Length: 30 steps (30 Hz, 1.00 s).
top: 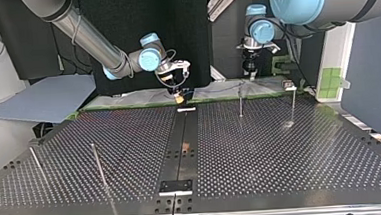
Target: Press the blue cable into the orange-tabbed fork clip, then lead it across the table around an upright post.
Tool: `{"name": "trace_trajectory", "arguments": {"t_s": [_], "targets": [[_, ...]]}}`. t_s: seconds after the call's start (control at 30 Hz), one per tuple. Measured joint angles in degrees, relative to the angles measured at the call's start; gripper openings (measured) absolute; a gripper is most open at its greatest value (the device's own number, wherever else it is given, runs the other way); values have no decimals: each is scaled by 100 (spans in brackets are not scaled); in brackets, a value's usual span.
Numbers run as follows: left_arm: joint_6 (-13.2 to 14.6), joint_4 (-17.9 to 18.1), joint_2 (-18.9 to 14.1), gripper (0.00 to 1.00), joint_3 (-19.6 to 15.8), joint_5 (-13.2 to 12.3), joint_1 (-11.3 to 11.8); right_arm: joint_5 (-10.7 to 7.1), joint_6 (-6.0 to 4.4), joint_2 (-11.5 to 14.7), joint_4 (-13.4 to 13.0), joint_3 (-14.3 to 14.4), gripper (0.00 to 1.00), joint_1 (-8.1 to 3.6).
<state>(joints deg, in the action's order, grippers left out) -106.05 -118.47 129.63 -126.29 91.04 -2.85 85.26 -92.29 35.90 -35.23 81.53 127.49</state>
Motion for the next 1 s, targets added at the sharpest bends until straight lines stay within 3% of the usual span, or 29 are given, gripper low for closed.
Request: {"name": "trace_trajectory", "arguments": {"t_s": [0.33, 0.57, 1.0], "targets": [[303, -348, -506, 100, -226, -12, -104, 0, -2, 0, 2, 0, 0, 5], [514, -462, -552, 100, -233, -31, -162, 0, -2, -1, -1, 0, 0, 9], [533, -458, -558, 100, -229, -501, -182, -9, -5, -6, -11, 1, 0, 1]]}}
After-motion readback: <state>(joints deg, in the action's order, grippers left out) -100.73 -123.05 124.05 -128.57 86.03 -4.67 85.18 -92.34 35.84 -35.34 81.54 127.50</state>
